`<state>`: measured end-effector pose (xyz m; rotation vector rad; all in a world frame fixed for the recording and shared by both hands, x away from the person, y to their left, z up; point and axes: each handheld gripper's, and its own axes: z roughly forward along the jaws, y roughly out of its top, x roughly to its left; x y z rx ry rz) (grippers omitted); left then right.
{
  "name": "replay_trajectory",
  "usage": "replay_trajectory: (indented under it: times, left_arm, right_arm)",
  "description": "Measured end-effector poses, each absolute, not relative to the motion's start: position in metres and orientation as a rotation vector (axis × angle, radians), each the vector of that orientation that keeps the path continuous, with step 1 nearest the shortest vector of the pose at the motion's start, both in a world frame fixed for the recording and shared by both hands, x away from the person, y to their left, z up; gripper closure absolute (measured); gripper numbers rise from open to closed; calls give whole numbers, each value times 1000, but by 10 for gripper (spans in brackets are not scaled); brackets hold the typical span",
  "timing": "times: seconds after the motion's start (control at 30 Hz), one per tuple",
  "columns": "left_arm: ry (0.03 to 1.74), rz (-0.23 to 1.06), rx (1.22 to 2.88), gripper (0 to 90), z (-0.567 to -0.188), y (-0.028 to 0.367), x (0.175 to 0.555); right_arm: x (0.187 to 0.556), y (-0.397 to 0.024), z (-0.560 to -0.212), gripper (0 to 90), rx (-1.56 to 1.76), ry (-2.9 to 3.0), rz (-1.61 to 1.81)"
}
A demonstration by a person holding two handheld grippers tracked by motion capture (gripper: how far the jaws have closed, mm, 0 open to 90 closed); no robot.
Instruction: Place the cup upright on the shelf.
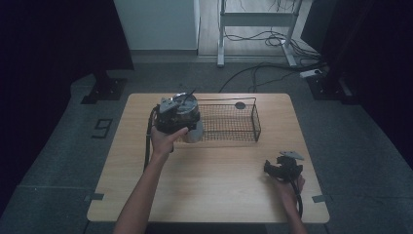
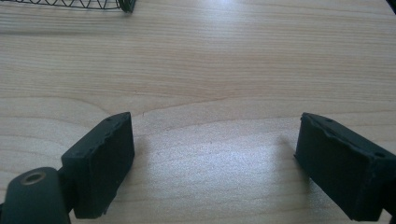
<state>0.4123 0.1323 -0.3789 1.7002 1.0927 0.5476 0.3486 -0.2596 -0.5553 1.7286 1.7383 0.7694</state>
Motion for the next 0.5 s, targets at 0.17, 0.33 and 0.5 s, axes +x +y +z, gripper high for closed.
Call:
replay_trajectory:
  times: [0.17, 0.33, 0.5]
  left_arm:
    - [1098, 556, 1703, 40, -377, 132, 418]
    - [1094, 564, 1710, 40, -374, 129, 422]
    - [1084, 585, 1716, 40, -371, 125, 427]
  right_arm:
    - [349, -260, -555, 116, 1726, 1738, 768]
    - [349, -260, -555, 117, 1726, 1736, 770]
    - [349, -260, -555, 117, 1726, 1736, 770]
